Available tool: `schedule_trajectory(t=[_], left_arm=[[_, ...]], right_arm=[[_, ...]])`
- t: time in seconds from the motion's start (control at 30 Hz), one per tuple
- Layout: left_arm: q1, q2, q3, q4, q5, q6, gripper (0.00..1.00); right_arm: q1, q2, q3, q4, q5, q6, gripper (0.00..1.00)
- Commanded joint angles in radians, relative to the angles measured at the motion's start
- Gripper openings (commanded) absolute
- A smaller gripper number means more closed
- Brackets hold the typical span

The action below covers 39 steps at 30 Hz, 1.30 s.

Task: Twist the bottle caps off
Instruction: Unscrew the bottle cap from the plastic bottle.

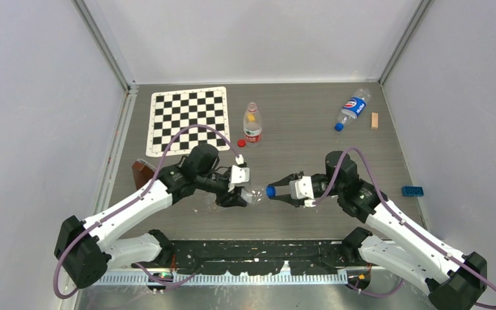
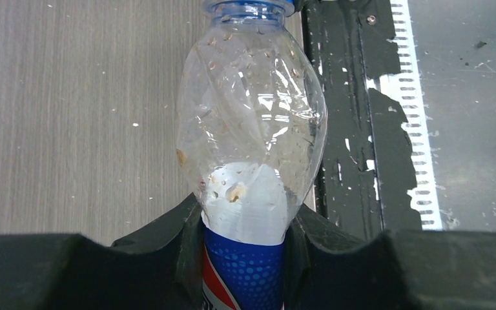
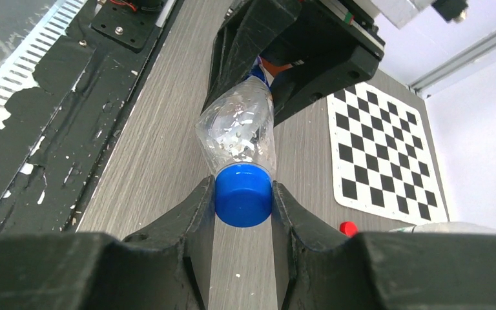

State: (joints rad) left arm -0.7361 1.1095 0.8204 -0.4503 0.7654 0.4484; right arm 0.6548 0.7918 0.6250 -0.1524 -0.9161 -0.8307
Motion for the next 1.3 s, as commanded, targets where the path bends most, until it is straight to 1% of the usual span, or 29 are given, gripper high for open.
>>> schedule_trajectory(t=[0.0,0.03,0.1,0.17,0.2,0.23,0.27,0.37,0.4,0.43,0.47,0.5,0.53,0.57,0.6,0.63,0.67,0.7,0.73,0.83,0.97,1.03,1.1,1.13,1.23,1.27], left_arm=[[0.019,-0.058,-0.048,0.069,-0.108,-0.029,0.0],[0.02,-0.069,-0.063,0.089,-0.124,-0.026,0.0],[0.02,-0.083,-0.091,0.129,-0.184,-0.028,0.0],[0.02,-0.091,-0.107,0.158,-0.228,-0.026,0.0],[0.02,-0.088,-0.11,0.166,-0.245,-0.023,0.0],[0.02,-0.085,-0.113,0.17,-0.255,-0.02,0.0],[0.019,-0.082,-0.116,0.178,-0.264,-0.019,0.0],[0.019,-0.08,-0.139,0.234,-0.308,-0.033,0.0],[0.02,-0.085,-0.153,0.261,-0.332,-0.04,0.0],[0.019,-0.09,-0.168,0.291,-0.352,-0.047,0.0],[0.019,-0.098,-0.186,0.323,-0.372,-0.051,0.0],[0.02,-0.109,-0.207,0.351,-0.387,-0.055,0.0],[0.018,-0.122,-0.224,0.388,-0.4,-0.059,0.0],[0.018,-0.134,-0.239,0.416,-0.412,-0.065,0.0],[0.018,-0.147,-0.252,0.438,-0.419,-0.072,0.0],[0.018,-0.166,-0.264,0.459,-0.422,-0.076,0.0],[0.018,-0.179,-0.276,0.485,-0.421,-0.078,0.0],[0.018,-0.187,-0.284,0.498,-0.416,-0.081,0.0],[0.017,-0.194,-0.289,0.506,-0.413,-0.083,0.0],[0.015,-0.203,-0.307,0.532,-0.423,-0.102,0.0],[0.008,-0.2,-0.321,0.569,-0.441,-0.113,0.0],[0.003,-0.202,-0.326,0.577,-0.456,-0.114,0.0],[0.001,-0.212,-0.338,0.598,-0.475,-0.118,0.0],[0.0,-0.218,-0.343,0.606,-0.478,-0.121,0.0],[0.0,-0.241,-0.353,0.625,-0.48,-0.131,0.0],[0.0,-0.246,-0.357,0.631,-0.474,-0.133,0.0]], right_arm=[[-0.003,-0.033,-0.029,0.069,0.044,0.1,0.42],[-0.003,-0.046,-0.033,0.077,0.04,0.112,0.51],[-0.003,-0.063,-0.044,0.082,0.032,0.141,0.57],[-0.003,-0.072,-0.055,0.116,0.036,0.175,0.59],[-0.003,-0.075,-0.068,0.151,0.056,0.238,0.6],[-0.003,-0.076,-0.076,0.223,0.07,0.325,0.62],[-0.003,-0.074,-0.092,0.262,0.105,0.367,0.63],[-0.003,-0.065,-0.118,0.425,0.195,0.587,0.66],[-0.003,-0.056,-0.133,0.46,0.263,0.641,0.67],[-0.003,-0.05,-0.14,0.532,0.299,0.746,0.68],[-0.003,-0.038,-0.151,0.563,0.384,0.808,0.7],[-0.003,-0.033,-0.153,0.604,0.434,0.927,0.71],[-0.003,-0.024,-0.149,0.604,0.534,1.031,0.74],[-0.004,-0.019,-0.134,0.592,0.625,1.072,0.75],[-0.003,-0.017,-0.125,0.55,0.673,1.162,0.76],[-0.004,-0.015,-0.101,0.523,0.759,1.213,0.8],[-0.003,-0.013,-0.091,0.46,0.796,1.314,0.83],[-0.004,-0.008,-0.074,0.44,0.826,1.35,0.85],[-0.004,-0.005,-0.067,0.417,0.828,1.402,0.86],[-0.007,0.014,-0.008,0.338,0.852,1.472,0.87],[-0.015,0.07,0.107,0.094,0.828,1.529,0.89],[-0.029,0.096,0.15,0.031,0.783,1.566,0.89],[-0.038,0.115,0.17,0.027,0.705,1.587,0.89],[-0.039,0.127,0.175,0.032,0.648,1.592,0.87],[-0.04,0.158,0.18,0.057,0.571,1.611,0.83],[-0.04,0.177,0.184,0.061,0.549,1.616,0.8]])
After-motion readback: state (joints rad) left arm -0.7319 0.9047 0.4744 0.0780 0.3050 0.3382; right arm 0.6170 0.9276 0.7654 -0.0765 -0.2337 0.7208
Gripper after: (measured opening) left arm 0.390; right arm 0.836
